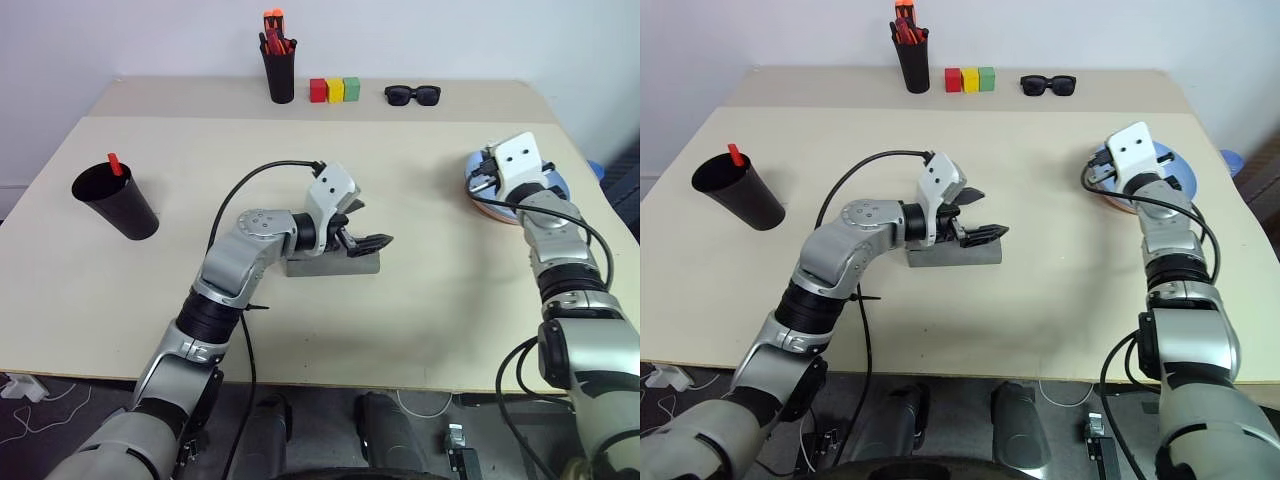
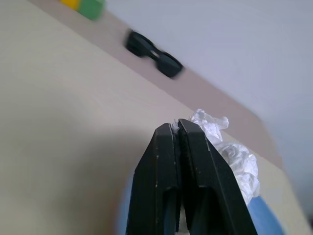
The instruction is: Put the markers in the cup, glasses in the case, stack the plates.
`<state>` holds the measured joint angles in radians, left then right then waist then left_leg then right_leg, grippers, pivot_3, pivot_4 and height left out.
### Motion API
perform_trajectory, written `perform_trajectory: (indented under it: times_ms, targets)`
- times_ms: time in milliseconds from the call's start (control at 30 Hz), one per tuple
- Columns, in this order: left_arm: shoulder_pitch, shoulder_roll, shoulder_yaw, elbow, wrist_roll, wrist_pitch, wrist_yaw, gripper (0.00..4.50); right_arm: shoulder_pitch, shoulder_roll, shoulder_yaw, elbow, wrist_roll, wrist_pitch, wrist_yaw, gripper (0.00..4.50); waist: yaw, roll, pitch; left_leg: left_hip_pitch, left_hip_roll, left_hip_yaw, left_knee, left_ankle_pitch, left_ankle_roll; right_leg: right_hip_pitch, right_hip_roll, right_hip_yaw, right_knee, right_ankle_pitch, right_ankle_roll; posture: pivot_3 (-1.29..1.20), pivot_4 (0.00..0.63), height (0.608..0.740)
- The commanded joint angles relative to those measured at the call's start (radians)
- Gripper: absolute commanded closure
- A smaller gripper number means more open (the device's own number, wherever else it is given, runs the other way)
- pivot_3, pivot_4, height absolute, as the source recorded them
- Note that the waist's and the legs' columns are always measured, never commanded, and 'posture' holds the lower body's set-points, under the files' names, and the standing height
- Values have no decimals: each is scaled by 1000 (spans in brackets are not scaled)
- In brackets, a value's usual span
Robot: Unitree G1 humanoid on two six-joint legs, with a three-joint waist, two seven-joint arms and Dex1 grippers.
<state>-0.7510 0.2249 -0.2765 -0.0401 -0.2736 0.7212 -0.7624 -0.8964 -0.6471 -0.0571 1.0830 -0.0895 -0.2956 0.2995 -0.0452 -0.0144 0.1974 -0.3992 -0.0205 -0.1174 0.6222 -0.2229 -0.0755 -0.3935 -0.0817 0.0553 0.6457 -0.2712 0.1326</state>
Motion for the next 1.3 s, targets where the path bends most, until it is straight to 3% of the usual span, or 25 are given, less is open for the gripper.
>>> perform_trajectory:
  times_ms: [33,267,367,567,667,767,933,1000,1167,1300]
  targets:
    - [-36,8,-22,-4,-3,-50,-52,0,-15,-29,-19,31,0,-10,-16,4455,-5,0,0,0,0,0,0,0,0,0,0,0,0,0,0,0,150,740]
    - [-46,10,-31,19,13,-79,-74,0,-1,-34,-32,49,14,-10,-5,4455,-21,0,0,0,0,0,-1,0,0,0,0,1,0,0,0,0,150,740]
    - [-43,5,-34,23,20,-85,-72,0,8,-35,-45,50,27,-4,7,3611,-22,0,0,0,0,0,-1,0,0,0,0,1,0,0,0,0,150,740]
    - [-34,-4,-30,25,33,-90,-60,0,17,-44,-65,37,37,-11,-17,751,-22,0,0,0,0,0,-1,0,0,0,0,1,0,0,0,0,150,740]
    - [-25,-18,5,45,53,-120,5,0,26,-36,-105,0,87,-14,11,751,-22,0,0,0,0,0,-1,0,0,0,0,1,0,0,0,0,150,740]
    - [-1,-22,83,56,68,-190,102,0,73,-6,-167,-138,209,1,144,751,-25,0,0,0,0,0,-1,0,0,0,0,1,0,0,0,0,150,740]
    - [112,-39,247,36,134,-463,334,0,308,25,-217,-533,391,30,333,751,-19,0,0,2,0,0,-2,0,0,0,0,1,0,0,0,0,150,740]
    - [173,-28,282,11,154,-548,376,0,414,5,-223,-687,459,125,407,751,-9,0,0,2,0,0,-2,0,0,1,0,1,-1,0,0,0,150,740]
    - [394,77,371,-121,39,-653,232,0,676,-62,-309,-1001,606,318,495,751,7,0,0,1,0,0,-1,0,0,1,0,1,0,0,0,0,150,740]
    - [564,161,467,-223,-60,-643,166,0,858,-100,-413,-1132,652,382,518,751,13,0,0,1,0,0,-1,0,0,1,-1,1,-1,0,0,0,150,740]
